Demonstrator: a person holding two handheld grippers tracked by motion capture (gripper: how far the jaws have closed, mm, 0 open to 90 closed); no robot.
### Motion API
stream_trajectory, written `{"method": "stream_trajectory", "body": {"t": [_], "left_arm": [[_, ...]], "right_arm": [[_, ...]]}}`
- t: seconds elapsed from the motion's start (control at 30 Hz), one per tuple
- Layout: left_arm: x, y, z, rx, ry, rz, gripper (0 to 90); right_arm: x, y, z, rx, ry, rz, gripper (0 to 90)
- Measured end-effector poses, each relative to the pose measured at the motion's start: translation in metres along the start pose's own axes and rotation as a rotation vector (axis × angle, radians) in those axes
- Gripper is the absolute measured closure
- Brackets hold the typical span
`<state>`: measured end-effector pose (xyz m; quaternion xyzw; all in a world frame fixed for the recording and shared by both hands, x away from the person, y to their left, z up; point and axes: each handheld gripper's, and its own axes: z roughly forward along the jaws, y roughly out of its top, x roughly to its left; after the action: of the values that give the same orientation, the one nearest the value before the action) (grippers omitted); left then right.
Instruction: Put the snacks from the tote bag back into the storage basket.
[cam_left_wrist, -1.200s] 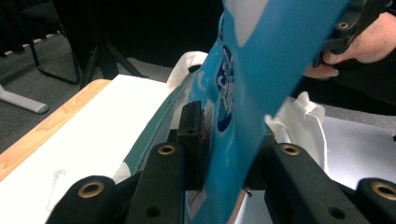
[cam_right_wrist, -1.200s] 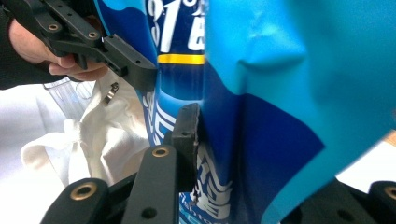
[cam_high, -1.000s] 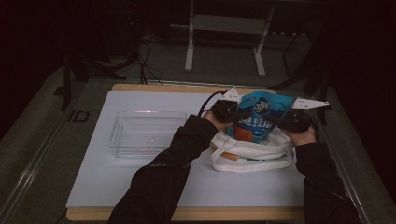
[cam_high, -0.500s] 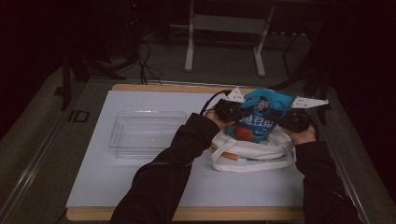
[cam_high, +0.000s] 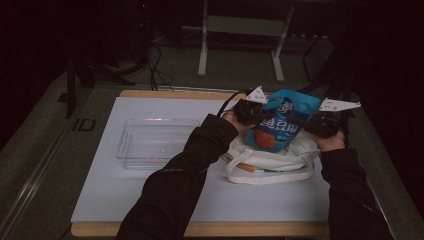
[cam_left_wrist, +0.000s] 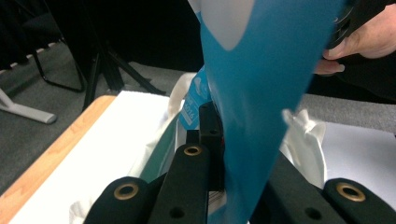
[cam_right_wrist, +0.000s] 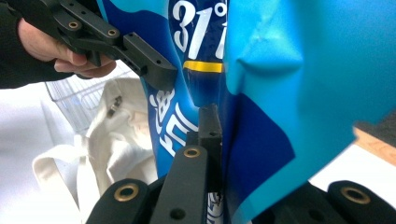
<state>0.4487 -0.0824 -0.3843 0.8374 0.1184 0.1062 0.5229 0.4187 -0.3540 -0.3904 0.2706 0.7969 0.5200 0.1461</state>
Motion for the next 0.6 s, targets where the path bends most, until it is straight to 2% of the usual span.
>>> {"method": "stream_trajectory", "body": {"t": [0.43, 0.6], "left_arm": [[0.000, 0.026, -0.026, -0.026, -0.010, 0.041, 90.0], [0.001, 0.034, -0.039, -0.038, -0.019, 0.044, 90.0]], "right_arm": [[0.010, 0.032, -0.013, -0.025, 0.005, -0.039, 88.9], [0.015, 0.046, -0.016, -0.032, 0.015, -0.057, 88.9]]}}
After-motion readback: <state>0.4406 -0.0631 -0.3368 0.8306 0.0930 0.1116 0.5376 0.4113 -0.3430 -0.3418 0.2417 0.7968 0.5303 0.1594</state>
